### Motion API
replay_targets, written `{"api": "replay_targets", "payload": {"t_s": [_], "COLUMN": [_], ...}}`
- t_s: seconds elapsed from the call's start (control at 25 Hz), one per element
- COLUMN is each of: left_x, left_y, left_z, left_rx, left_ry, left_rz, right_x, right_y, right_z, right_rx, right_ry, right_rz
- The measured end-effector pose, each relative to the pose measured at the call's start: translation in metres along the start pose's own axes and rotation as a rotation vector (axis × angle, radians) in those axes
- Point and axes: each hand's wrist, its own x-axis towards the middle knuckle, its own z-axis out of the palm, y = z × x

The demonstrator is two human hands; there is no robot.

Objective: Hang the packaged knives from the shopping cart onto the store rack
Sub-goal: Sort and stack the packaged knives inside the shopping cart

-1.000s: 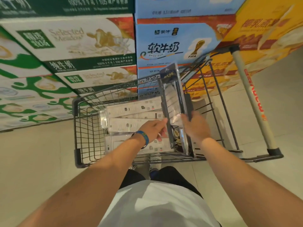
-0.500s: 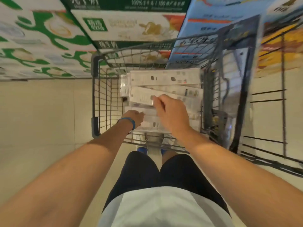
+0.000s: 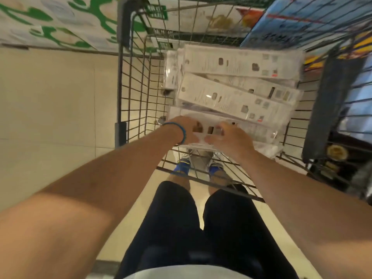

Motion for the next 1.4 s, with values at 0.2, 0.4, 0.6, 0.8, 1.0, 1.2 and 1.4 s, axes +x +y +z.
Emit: {"api": "replay_targets", "payload": {"t_s": [0.2, 0.4, 0.6, 0.8, 1.0, 1.2, 1.4], "left_x": [0.005, -0.021, -0.035, -0.038, -0.036, -0.031, -0.035], "left_y": [-0.015, -0.02, 0.012, 0.035, 0.025, 0.02, 0.029], "left_z": [-0.017, -0.061, -0.066, -0.061, -0.049, -0.046, -0.033], "left_rx": [-0.066, -1.355, -1.786, -2.389, -2.396, -2.419, -1.936], "left_ry": [-0.105, 0.384, 0.125, 0.056, 0.332, 0.25, 0.217], "left_rz": [0.029, -0.092, -0.018, -0.053, -0.228, -0.198, -0.349], "right_x": [0.003, 0.014, 0.005, -0.025, -0.019, -0.006, 0.028], "right_y": [0.001, -0.017, -0.052, -0.075, -0.057, -0.037, -0.04], "right_z": [0.004, -0.027, -0.044, -0.02, -0.028, -0.038, -0.054], "right_rx": [-0.217, 0.236, 0.295, 0.137, 0.771, 1.788, 1.826], "right_ry": [0.003, 0.431, 0.798, 0.405, 0.428, 0.034, 0.35], "right_rz": [-0.096, 0.089, -0.029, -0.403, -0.053, 0.373, 0.391]}}
